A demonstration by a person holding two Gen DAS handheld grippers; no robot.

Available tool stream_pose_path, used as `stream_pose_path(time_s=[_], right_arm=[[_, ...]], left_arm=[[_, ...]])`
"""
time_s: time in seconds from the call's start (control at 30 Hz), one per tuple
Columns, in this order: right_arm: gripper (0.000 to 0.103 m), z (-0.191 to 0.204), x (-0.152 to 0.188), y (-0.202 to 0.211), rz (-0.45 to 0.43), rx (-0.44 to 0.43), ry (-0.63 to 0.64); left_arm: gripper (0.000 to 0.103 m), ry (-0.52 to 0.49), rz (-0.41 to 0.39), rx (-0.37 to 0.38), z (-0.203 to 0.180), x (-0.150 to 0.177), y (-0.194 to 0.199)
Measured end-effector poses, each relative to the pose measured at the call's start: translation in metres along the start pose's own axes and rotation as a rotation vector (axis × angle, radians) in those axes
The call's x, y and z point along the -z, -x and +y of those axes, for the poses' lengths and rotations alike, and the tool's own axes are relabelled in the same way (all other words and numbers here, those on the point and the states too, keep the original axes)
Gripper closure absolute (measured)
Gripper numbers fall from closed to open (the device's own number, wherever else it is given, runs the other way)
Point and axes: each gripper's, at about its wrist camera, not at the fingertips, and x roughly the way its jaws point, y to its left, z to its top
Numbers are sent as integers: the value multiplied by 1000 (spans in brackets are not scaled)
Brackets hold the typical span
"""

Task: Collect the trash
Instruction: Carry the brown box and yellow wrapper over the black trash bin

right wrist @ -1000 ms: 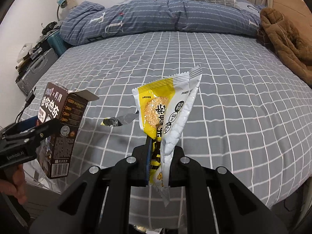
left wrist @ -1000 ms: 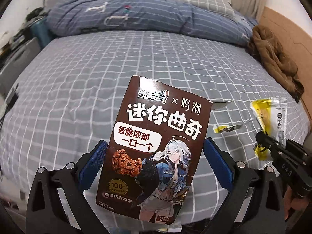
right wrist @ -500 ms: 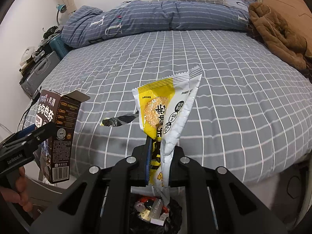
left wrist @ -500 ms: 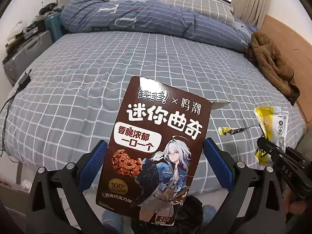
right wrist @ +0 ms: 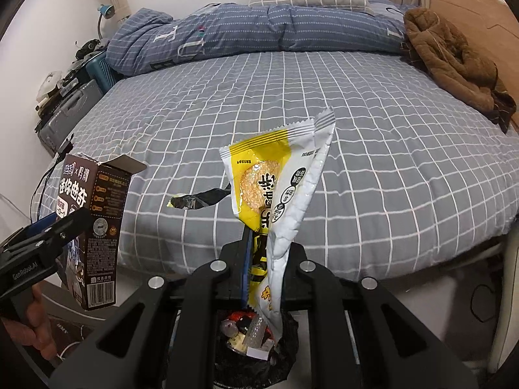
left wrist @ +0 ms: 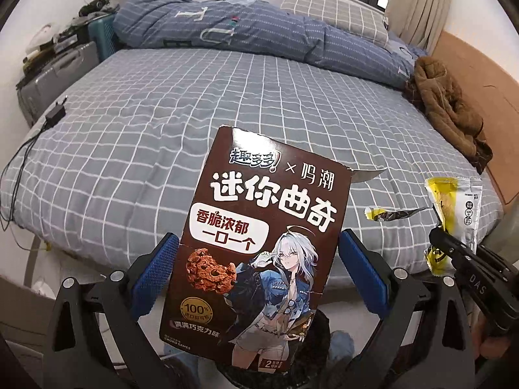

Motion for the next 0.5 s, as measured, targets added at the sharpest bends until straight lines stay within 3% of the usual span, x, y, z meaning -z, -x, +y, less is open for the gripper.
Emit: stream_pose_path(time_s=[0.5], right_arm=[[92,25,44,19,23,-3,38]], left_arm=[[7,36,27,2,9,50,22]])
